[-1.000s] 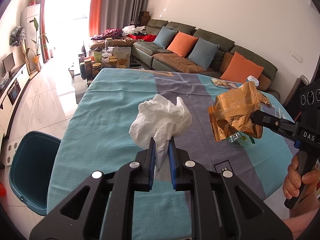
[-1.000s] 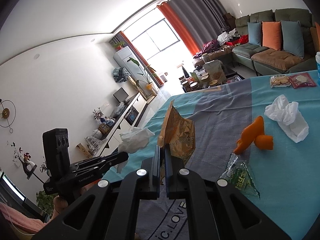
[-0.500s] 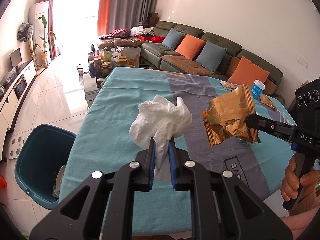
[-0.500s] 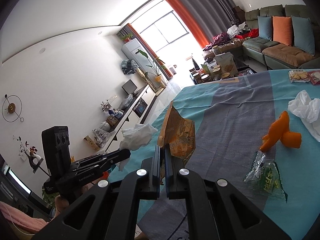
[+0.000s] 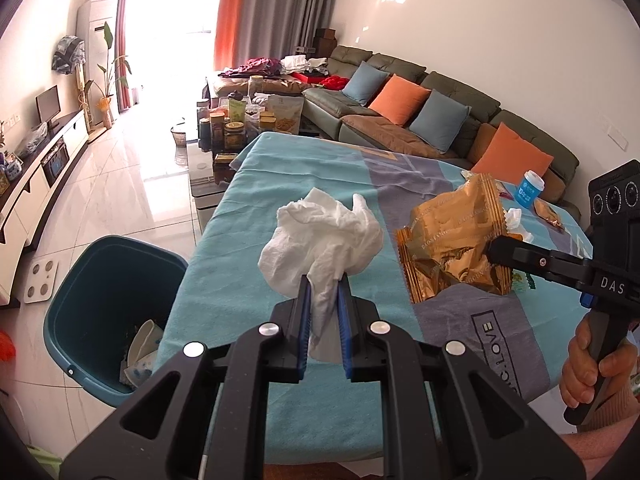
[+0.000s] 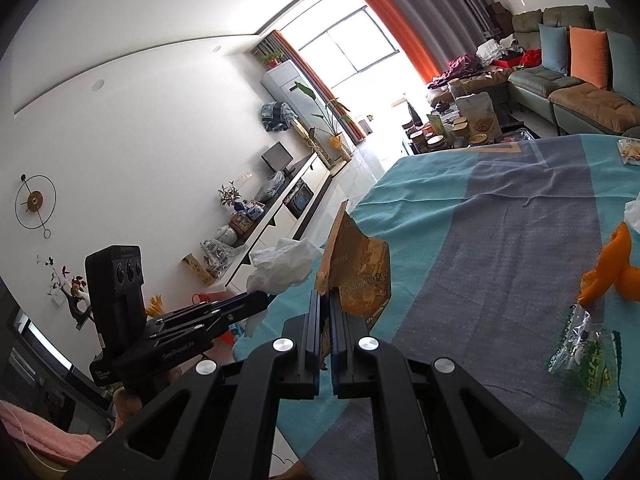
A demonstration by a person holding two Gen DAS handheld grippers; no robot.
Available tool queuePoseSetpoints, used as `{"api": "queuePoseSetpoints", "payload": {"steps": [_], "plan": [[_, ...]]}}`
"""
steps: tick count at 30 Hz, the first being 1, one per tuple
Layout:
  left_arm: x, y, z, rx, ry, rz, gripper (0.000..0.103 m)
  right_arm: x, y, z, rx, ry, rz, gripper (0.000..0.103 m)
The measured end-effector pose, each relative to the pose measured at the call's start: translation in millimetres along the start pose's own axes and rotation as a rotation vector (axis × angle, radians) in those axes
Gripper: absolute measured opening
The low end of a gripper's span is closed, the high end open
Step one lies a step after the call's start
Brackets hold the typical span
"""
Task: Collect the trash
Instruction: 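Carry the tissue and gold wrapper over the teal bin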
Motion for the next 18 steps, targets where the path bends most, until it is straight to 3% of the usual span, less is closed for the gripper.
{"api": "queuePoseSetpoints", "payload": {"steps": [18], "plan": [[-8.8, -5.2, -24.2, -0.043, 0.048, 0.013, 0.013, 25.6, 2.8, -21.6, -0.028, 0.054, -0.046, 0.003]]}}
Point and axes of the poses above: each gripper's, at about its wrist camera, not at the fingertips, and x roughly the way its jaws point, z to its right, y to its top, the point moved 2 cm from there along x, roughly the way its jaws point
